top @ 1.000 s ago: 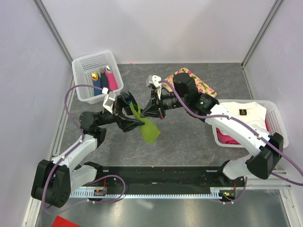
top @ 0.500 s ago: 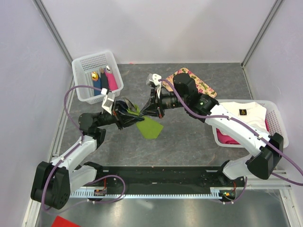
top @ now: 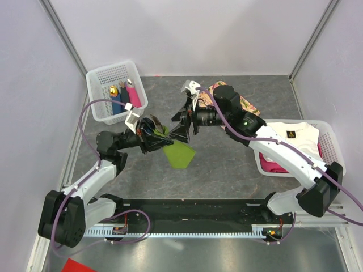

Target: Place the utensils on the paper napkin and roll it up

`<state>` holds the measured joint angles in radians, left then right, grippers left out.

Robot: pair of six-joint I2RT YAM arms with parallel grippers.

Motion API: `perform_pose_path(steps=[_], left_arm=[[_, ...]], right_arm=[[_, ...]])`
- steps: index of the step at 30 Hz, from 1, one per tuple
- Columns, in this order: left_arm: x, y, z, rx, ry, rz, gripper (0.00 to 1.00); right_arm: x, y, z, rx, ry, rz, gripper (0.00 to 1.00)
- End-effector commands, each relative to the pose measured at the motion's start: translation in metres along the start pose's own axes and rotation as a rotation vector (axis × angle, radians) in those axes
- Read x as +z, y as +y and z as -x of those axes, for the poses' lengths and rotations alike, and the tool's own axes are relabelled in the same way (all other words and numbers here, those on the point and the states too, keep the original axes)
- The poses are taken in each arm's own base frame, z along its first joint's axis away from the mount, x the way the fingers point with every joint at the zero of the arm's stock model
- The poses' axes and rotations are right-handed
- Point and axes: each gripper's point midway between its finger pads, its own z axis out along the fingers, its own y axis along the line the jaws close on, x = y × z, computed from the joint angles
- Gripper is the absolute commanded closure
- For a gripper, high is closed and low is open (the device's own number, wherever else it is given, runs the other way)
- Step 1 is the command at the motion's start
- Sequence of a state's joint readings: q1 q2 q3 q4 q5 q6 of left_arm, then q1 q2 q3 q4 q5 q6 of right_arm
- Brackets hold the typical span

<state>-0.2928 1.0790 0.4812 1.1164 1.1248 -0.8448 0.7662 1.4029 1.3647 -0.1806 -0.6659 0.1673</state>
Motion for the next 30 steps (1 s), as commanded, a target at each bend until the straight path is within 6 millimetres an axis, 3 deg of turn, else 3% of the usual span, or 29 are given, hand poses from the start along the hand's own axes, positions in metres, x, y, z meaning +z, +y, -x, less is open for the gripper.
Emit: perform_pose_path(steps=[1, 5, 9, 18, 20, 23, 24, 26, 29, 30], left_arm=[[0.004, -0.003, 0.025, -0.001, -0.002, -0.004, 0.98], [0.007, -0.002, 0.035, -0.004, -0.007, 0.006, 0.98], [0.009, -0.006, 0.043, -0.004, -0.011, -0.005, 0.98], [0.012, -0.013, 0.046, -0.013, 0.0, -0.018, 0.98], [0.012, -0.014, 0.046, -0.026, 0.008, -0.023, 0.98], [0.012, -0.016, 0.047, -0.026, 0.007, -0.024, 0.98], [0.012, -0.017, 0.047, -0.025, 0.008, -0.027, 0.98], [0.013, -0.017, 0.049, -0.026, 0.005, -0.024, 0.98], [0.013, -0.018, 0.049, -0.027, 0.007, -0.028, 0.98], [0.013, -0.018, 0.05, -0.024, 0.006, -0.027, 0.98]], right_arm=[[-0.022, 0.003, 0.029, -0.042, -0.093, -0.05, 0.02], [-0.024, 0.009, -0.003, 0.0, -0.041, -0.009, 0.02], [-0.021, 0.008, -0.02, -0.023, -0.025, 0.005, 0.02], [0.002, 0.011, -0.033, -0.051, 0.029, 0.07, 0.03], [0.005, 0.012, -0.036, -0.05, 0.039, 0.089, 0.11], [0.009, 0.015, -0.041, -0.043, 0.052, 0.112, 0.35], [0.01, 0.017, -0.042, -0.038, 0.057, 0.125, 0.48], [0.011, 0.019, -0.044, -0.032, 0.061, 0.132, 0.56], [0.012, 0.02, -0.045, -0.026, 0.063, 0.141, 0.79], [0.012, 0.02, -0.043, -0.028, 0.058, 0.143, 0.91]])
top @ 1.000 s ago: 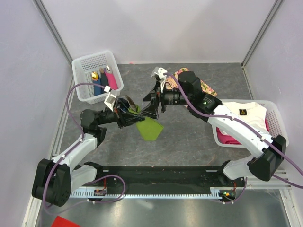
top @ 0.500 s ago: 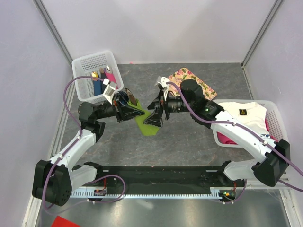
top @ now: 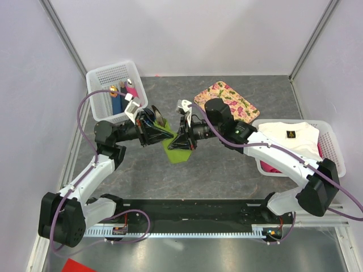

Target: Place the utensils on the paper napkin and roll it up

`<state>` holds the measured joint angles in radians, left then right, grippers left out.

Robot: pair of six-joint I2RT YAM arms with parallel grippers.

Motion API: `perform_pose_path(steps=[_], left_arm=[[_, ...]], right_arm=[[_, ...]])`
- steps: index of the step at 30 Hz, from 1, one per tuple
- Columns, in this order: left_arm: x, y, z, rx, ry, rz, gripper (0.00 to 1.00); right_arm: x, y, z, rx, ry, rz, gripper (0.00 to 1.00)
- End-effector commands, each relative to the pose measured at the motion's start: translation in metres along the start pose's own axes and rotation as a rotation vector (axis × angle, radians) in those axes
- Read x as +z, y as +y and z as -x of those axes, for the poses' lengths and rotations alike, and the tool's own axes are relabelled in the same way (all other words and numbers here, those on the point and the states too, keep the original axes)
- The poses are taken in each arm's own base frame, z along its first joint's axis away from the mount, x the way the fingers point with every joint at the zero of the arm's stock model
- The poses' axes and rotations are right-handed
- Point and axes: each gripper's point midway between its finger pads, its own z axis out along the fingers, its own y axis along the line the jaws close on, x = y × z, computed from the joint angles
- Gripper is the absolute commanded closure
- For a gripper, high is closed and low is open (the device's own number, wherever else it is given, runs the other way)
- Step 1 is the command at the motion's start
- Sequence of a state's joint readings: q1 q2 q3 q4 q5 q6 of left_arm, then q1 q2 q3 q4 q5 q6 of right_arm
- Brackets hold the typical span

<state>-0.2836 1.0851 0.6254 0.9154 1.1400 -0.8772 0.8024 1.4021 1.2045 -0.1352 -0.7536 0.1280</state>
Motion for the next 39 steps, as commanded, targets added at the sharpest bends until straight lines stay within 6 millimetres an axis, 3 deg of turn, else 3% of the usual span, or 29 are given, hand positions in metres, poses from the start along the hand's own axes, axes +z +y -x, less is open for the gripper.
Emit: perform_pose_path(steps=[1, 5, 14, 22, 24, 27, 39], left_arm=[[0.003, -0.022, 0.022, 0.067, -0.021, -0.044, 0.98], [0.003, -0.021, 0.025, 0.078, -0.038, -0.018, 0.94], [-0.003, -0.013, 0.025, 0.07, -0.093, 0.083, 0.54], [-0.009, -0.008, 0.03, 0.054, -0.165, 0.156, 0.27], [-0.011, -0.009, 0.03, 0.049, -0.178, 0.167, 0.25], [-0.012, -0.005, 0.031, 0.022, -0.197, 0.187, 0.0], [-0.002, -0.015, 0.058, 0.008, -0.216, 0.148, 0.03]], right_arm=[[0.001, 0.009, 0.022, -0.056, -0.05, 0.039, 0.98], [-0.001, 0.012, 0.029, -0.065, -0.073, 0.037, 1.0], [-0.007, 0.014, 0.055, -0.087, -0.175, 0.007, 1.0], [-0.014, 0.024, 0.069, -0.087, -0.237, 0.021, 1.0], [-0.016, 0.027, 0.073, -0.092, -0.249, 0.026, 1.0], [-0.017, 0.03, 0.072, -0.091, -0.248, 0.04, 1.0], [-0.013, 0.033, 0.074, -0.061, -0.266, 0.076, 1.0]])
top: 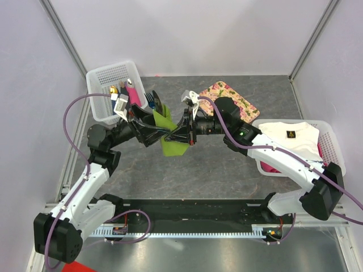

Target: Place the utensils on the paper napkin and roll it up

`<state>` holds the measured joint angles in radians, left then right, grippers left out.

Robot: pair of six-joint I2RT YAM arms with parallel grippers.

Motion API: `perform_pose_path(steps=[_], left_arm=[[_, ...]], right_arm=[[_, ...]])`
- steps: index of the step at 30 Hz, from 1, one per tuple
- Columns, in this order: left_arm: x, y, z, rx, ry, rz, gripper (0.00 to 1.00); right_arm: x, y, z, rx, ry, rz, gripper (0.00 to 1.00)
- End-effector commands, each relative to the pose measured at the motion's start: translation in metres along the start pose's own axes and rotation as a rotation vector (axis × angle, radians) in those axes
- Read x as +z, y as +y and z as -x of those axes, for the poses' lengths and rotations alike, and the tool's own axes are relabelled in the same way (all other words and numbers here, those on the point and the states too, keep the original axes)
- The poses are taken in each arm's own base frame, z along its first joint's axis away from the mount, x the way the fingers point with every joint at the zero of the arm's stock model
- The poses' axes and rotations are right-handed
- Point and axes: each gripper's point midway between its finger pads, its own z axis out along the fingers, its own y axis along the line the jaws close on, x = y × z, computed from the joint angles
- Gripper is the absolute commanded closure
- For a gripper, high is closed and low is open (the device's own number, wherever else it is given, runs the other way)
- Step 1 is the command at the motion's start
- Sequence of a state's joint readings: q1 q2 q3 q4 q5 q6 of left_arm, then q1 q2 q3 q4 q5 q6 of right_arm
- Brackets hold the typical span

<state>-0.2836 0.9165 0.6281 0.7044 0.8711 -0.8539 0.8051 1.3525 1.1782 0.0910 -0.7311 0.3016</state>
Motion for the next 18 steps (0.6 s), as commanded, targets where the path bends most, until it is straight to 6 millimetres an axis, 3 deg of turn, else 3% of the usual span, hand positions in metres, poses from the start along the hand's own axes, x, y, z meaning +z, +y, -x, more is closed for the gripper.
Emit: perform_pose_path(steps=[1, 7, 11, 15, 18], left_arm=[[0.006, -0.019, 0.022, 0.02, -0.034, -0.056, 0.08], [0.009, -0.023, 0.028, 0.002, -0.052, -0.091, 0.26], [0.012, -0.027, 0.035, 0.001, -0.066, -0.112, 0.31], [0.014, -0.029, 0.034, -0.002, -0.056, -0.122, 0.45], [0.015, -0.028, 0.03, -0.019, -0.045, -0.123, 0.45]], right_arm=[[-0.002, 0.017, 0.026, -0.061, -0.084, 0.064, 1.0], [-0.001, 0.02, 0.024, -0.05, -0.079, 0.081, 1.0], [0.001, 0.02, 0.023, -0.049, -0.076, 0.086, 1.0], [0.003, 0.018, 0.024, -0.047, -0.078, 0.081, 1.0], [0.005, 0.015, 0.024, -0.044, -0.081, 0.074, 1.0]])
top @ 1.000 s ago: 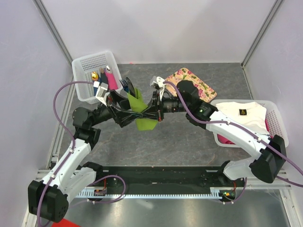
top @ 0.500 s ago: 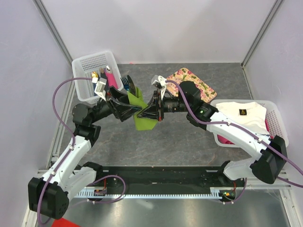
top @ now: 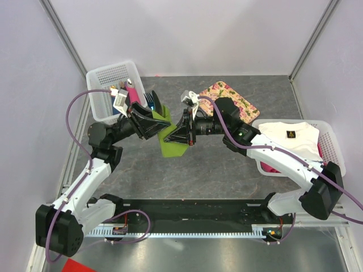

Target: Place the utensils on the paper napkin and roll it up

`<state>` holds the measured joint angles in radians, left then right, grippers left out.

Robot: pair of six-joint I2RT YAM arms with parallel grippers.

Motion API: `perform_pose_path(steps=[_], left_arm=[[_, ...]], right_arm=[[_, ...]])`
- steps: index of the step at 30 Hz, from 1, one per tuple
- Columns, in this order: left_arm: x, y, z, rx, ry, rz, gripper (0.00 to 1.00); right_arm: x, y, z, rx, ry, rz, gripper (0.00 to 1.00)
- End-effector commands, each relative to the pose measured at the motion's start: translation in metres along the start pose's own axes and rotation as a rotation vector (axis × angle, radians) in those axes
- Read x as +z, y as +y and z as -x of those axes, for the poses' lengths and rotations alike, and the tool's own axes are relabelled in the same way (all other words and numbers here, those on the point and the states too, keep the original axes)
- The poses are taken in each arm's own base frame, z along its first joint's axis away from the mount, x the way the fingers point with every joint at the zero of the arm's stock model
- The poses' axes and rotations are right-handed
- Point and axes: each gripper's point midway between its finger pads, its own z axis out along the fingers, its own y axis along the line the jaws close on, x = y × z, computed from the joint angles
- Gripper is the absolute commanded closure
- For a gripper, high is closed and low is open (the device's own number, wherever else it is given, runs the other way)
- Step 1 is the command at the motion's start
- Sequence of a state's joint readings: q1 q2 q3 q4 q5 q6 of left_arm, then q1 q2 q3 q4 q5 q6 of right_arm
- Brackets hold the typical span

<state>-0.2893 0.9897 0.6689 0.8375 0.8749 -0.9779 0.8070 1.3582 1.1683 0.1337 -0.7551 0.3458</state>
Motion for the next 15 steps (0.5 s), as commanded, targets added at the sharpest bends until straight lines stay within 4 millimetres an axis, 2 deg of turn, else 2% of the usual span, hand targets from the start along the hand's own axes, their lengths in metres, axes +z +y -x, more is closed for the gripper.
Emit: perform_pose_path(steps=[1, 4, 5, 7, 8, 10, 13, 14, 15], left_arm=[[0.005, -0.0189, 0.0115, 0.026, -0.008, -0.064, 0.45], [0.0051, -0.0188, 0.011, 0.025, -0.008, -0.063, 0.58], [0.0053, -0.0195, 0.0115, 0.026, -0.011, -0.065, 0.68], [0.0051, -0.0202, 0.0132, 0.024, -0.018, -0.063, 0.76], [0.0053, -0.0206, 0.0129, 0.022, -0.018, -0.064, 0.85], [0.0049, -0.0207, 0.0139, 0.012, -0.023, -0.06, 0.96], [0.005, -0.02, 0.0148, -0.001, -0.029, -0.052, 0.98], [0.005, -0.0197, 0.0149, -0.001, -0.03, -0.05, 0.98], [0.0048, -0.019, 0.0147, 0.005, -0.029, -0.046, 0.98]], right_arm=[[0.0036, 0.0106, 0.0223, -0.066, -0.067, 0.045, 1.0], [0.0039, 0.0093, 0.0219, -0.066, -0.066, 0.043, 1.0], [0.0044, 0.0098, 0.0218, -0.066, -0.064, 0.046, 1.0], [0.0043, 0.0089, 0.0203, -0.064, -0.058, 0.045, 1.0], [0.0045, 0.0092, 0.0198, -0.066, -0.056, 0.046, 1.0], [0.0047, 0.0096, 0.0198, -0.065, -0.054, 0.048, 1.0], [0.0051, 0.0073, 0.0192, -0.062, -0.048, 0.041, 1.0], [0.0051, 0.0049, 0.0162, -0.057, -0.036, 0.03, 0.97], [0.0051, 0.0047, 0.0182, -0.056, -0.035, 0.025, 0.88]])
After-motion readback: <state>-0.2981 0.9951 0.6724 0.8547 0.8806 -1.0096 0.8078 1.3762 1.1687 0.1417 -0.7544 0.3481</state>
